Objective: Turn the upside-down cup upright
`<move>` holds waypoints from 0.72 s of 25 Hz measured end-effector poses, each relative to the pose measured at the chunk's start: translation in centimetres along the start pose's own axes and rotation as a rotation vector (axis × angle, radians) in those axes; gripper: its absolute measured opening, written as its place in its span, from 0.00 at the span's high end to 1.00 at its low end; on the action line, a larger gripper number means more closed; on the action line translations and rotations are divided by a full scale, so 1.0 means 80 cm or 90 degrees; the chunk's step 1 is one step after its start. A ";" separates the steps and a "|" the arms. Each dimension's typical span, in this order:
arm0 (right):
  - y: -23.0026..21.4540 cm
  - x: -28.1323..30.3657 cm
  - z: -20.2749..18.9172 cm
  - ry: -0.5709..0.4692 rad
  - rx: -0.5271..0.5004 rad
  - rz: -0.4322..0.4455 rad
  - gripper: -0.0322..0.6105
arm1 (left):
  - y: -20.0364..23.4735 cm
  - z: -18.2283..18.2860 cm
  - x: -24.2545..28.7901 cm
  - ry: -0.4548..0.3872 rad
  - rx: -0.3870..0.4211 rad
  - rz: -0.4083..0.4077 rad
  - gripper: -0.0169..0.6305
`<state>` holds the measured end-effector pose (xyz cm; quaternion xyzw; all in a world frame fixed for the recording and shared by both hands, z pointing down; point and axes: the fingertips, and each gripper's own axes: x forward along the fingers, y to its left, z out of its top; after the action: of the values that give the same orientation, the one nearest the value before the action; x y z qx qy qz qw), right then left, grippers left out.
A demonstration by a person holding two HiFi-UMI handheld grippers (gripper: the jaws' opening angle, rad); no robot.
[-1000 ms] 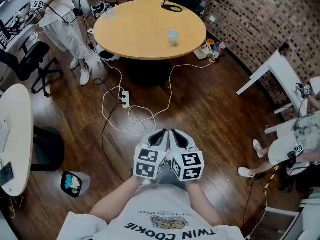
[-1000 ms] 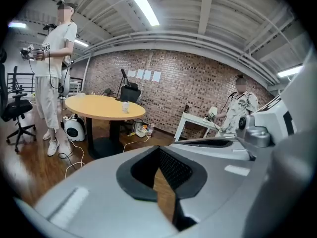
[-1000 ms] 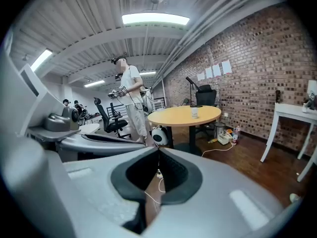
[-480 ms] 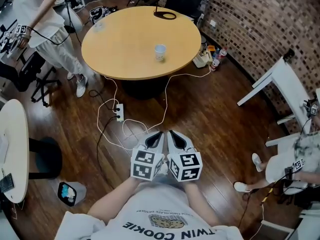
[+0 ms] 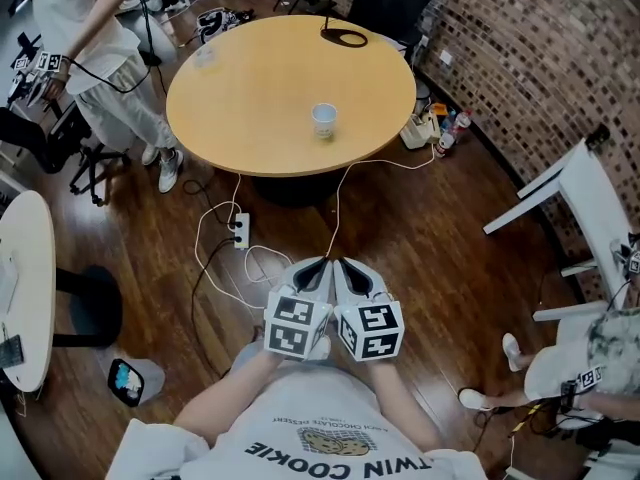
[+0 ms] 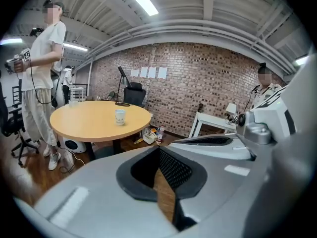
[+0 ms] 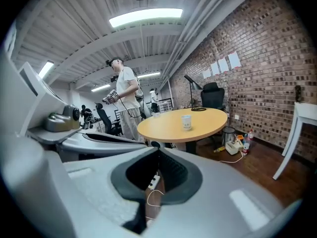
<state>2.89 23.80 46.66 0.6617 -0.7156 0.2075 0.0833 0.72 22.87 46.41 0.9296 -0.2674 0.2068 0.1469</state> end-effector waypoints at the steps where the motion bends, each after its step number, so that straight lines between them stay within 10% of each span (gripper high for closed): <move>1: -0.005 0.007 0.003 0.002 0.000 0.003 0.95 | 0.003 0.002 0.007 0.002 -0.001 0.003 0.97; 18: -0.076 0.225 0.086 0.024 -0.013 -0.004 0.95 | 0.166 0.087 0.165 0.012 -0.026 -0.009 0.97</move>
<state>7.97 4.35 48.73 0.6590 -0.7139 0.2126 0.1040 5.64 3.66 48.66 0.9264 -0.2634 0.2087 0.1701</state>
